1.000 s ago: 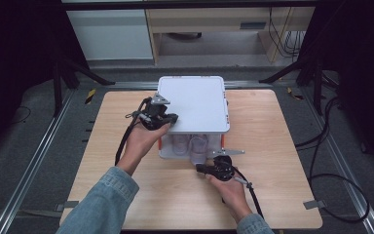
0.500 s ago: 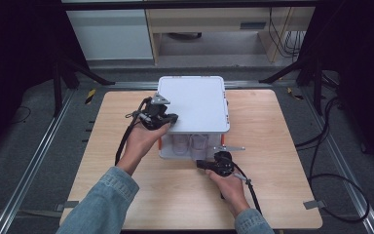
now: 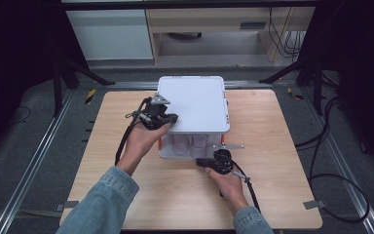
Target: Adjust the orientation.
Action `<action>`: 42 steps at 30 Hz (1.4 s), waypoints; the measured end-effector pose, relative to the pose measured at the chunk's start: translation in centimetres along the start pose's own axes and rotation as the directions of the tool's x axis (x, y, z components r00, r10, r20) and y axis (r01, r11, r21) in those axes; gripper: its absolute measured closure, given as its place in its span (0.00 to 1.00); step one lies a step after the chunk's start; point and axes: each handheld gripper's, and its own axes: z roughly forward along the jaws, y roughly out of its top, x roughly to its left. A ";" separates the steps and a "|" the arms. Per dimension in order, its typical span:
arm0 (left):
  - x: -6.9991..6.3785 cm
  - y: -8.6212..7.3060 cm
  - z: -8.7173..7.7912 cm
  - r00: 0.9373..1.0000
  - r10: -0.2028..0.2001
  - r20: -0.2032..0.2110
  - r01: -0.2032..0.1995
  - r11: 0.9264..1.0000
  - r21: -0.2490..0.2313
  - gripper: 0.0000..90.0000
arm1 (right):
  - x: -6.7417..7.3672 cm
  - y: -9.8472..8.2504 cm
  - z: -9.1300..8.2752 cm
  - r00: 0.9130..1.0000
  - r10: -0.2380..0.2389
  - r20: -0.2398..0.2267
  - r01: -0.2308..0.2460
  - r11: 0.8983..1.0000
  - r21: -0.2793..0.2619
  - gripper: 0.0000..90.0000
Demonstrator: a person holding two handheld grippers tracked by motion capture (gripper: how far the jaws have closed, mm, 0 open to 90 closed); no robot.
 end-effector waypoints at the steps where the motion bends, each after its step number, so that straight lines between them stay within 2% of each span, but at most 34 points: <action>1: 0.0 0.0 0.0 1.000 0.000 0.000 0.000 1.000 0.000 0.94 | 0.0 0.0 0.0 1.000 -0.001 0.000 0.001 1.000 -0.002 1.00; 8: 0.0 0.0 0.0 1.000 0.001 0.000 -0.001 1.000 -0.001 0.95 | -0.1 0.4 0.2 1.000 0.000 0.010 0.000 1.000 -0.006 1.00; 14: 0.0 0.0 0.0 1.000 0.000 0.002 0.000 1.000 -0.001 0.95 | 0.1 0.5 -0.1 0.999 -0.043 0.027 0.044 0.999 -0.030 1.00; 15: 0.0 0.0 0.0 1.000 0.001 0.001 -0.001 1.000 -0.001 0.95 | 0.2 0.6 -0.4 0.997 -0.060 0.042 0.062 0.997 -0.042 1.00; 23: 0.0 0.0 0.0 1.000 0.001 0.002 -0.001 1.000 0.001 0.95 | 0.2 0.7 0.0 0.994 -0.083 0.065 0.085 0.996 -0.040 1.00; 42: 0.0 0.0 0.0 1.000 -0.002 0.005 0.002 1.000 -0.004 0.95 | -0.3 1.4 0.7 0.995 -0.056 0.078 0.059 0.997 -0.043 1.00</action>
